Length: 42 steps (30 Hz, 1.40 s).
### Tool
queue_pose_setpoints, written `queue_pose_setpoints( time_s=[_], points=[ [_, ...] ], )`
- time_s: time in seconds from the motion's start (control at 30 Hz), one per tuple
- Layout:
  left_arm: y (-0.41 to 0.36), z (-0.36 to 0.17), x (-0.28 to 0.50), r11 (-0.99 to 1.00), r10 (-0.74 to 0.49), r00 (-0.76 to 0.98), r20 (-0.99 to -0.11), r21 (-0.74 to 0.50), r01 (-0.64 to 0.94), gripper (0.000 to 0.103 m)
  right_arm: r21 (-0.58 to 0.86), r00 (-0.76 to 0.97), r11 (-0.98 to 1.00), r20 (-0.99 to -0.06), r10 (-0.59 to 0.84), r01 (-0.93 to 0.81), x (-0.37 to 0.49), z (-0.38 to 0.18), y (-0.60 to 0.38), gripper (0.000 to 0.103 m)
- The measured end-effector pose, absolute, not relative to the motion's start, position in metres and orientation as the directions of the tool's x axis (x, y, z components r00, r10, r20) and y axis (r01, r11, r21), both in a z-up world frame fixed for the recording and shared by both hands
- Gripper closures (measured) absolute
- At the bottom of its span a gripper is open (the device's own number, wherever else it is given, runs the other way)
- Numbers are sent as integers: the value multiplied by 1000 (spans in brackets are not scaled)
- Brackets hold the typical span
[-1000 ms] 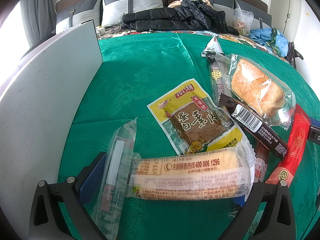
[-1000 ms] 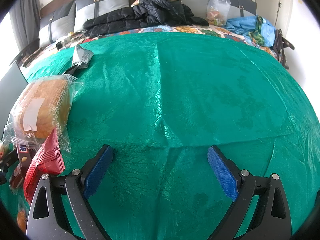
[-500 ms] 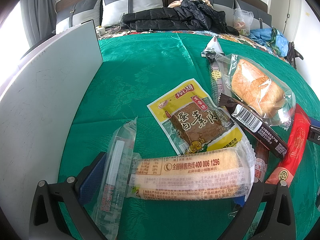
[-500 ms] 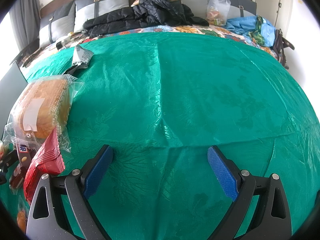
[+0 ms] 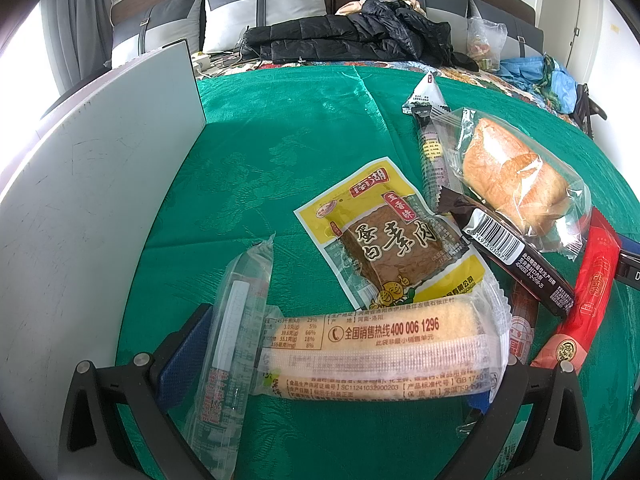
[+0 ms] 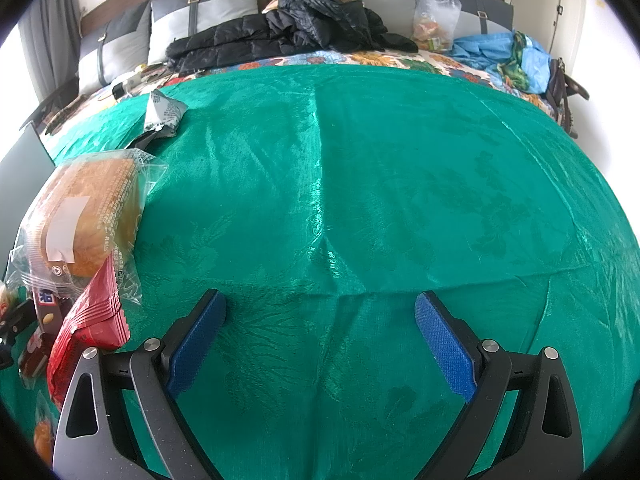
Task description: Organize snacks
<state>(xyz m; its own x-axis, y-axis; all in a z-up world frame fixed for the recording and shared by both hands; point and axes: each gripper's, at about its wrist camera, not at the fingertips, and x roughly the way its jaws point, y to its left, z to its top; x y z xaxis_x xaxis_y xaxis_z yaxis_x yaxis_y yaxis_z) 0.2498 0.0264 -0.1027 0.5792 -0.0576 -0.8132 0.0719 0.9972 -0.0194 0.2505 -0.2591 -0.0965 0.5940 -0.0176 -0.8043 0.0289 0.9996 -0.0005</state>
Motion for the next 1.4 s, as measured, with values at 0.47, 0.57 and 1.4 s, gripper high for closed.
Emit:
queue_pose_setpoints(
  time_s=[0.47,0.57,1.4],
  points=[
    [26,-103,250,997,-58,579,-813,-20,72,0,-1,594,1000,-804,-18,29,250,-96,-259,5],
    [27,-103,252,997,-56,579,-814,-20,68,0,-1,595,1000,-804,-19,30,250,-96,-260,5],
    [12,-44,90,956,-293,573,-766,-230,181,0,81,700,996,-711,74,-23,44,-57,-238,7]
  ],
)
